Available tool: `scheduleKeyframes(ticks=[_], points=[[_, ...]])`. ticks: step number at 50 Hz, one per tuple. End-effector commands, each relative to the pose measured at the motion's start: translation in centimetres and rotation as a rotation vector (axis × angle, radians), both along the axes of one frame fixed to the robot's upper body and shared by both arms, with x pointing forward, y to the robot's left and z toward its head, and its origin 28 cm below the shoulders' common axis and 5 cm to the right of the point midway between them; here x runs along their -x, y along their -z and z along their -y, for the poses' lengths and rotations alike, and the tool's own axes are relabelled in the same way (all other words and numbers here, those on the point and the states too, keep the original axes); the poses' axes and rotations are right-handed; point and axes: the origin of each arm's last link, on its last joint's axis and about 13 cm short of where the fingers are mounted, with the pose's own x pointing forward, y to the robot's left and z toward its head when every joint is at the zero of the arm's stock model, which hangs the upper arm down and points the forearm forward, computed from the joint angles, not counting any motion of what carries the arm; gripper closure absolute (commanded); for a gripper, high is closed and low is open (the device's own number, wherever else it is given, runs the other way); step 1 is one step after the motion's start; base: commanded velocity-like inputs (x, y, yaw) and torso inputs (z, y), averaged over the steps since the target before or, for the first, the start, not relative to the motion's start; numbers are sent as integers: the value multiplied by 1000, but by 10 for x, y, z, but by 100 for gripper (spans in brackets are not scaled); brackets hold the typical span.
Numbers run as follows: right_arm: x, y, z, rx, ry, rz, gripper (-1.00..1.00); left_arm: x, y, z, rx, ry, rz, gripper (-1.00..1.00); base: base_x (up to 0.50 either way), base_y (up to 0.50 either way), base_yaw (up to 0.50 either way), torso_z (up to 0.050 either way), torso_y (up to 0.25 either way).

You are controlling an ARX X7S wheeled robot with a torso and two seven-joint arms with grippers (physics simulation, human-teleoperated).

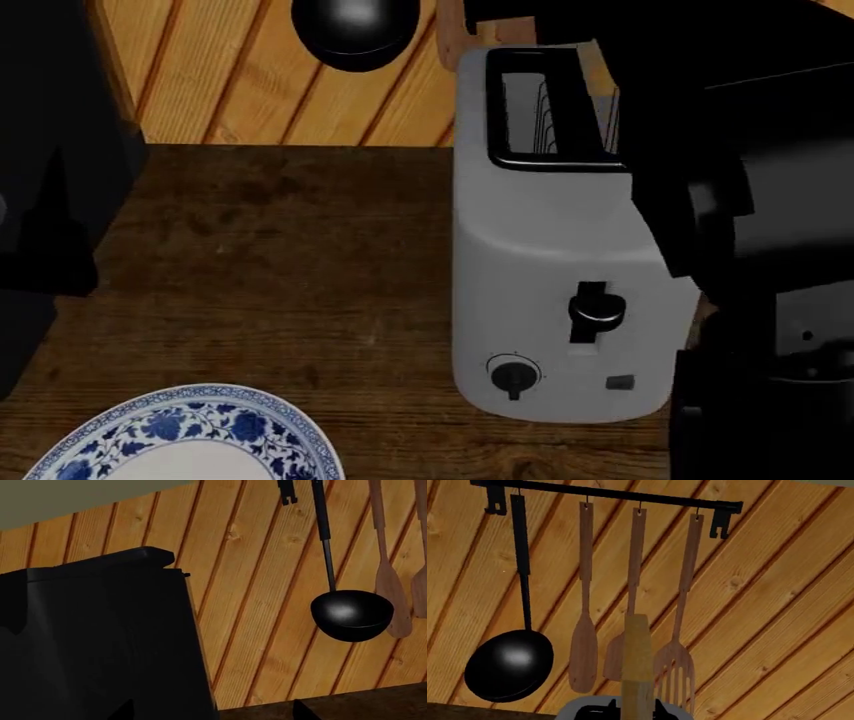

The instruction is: Place the toasted item on a plate.

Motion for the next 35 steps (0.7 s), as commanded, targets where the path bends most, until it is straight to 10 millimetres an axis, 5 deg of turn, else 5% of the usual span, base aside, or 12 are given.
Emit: scheduleKeyframes(ticks=[1, 16, 27, 35], points=[[28, -7, -13, 30, -89, 52, 100, 0, -1, 0, -5, -6, 2, -100, 0, 0, 0, 0, 0], [74, 3, -41, 23, -332, 78, 100, 8, -8, -7, -18, -30, 8, -100, 0, 0, 0, 0, 0], [92, 38, -58, -81, -460, 33, 100, 24, -5, -16, -29, -72, -1, -100, 0, 0, 1, 0, 0], [108, 45, -69, -167, -559, -18, 100, 32, -6, -21, -33, -101, -4, -100, 0, 0, 1, 0, 0]])
